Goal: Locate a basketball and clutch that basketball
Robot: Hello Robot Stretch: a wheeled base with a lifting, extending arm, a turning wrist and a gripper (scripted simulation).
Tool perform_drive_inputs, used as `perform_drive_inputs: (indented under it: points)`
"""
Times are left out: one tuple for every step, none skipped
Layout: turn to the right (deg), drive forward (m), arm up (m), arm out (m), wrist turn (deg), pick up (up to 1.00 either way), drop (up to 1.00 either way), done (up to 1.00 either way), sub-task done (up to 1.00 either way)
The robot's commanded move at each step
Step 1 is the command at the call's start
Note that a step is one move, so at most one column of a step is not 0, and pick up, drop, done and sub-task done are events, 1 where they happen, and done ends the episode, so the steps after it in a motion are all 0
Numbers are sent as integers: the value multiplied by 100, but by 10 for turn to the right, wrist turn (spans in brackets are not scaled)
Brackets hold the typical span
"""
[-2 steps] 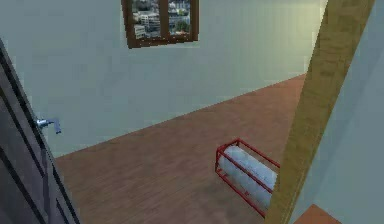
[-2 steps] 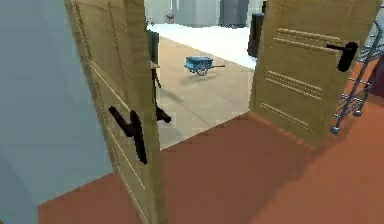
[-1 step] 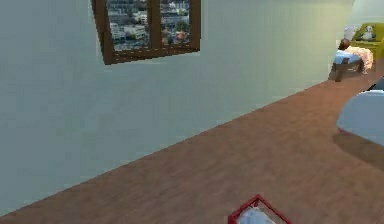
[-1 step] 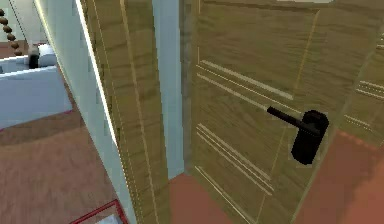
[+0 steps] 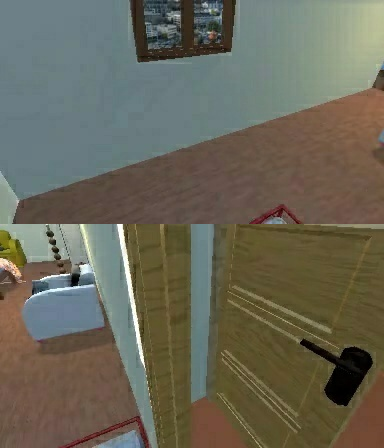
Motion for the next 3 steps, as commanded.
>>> perform_drive_inputs:
  points:
    - [0,75,0,0,0,0,0,0,0]
    - [-390,0,0,0,0,0,0,0,0]
    - [0,5,0,0,0,0,0,0,0]
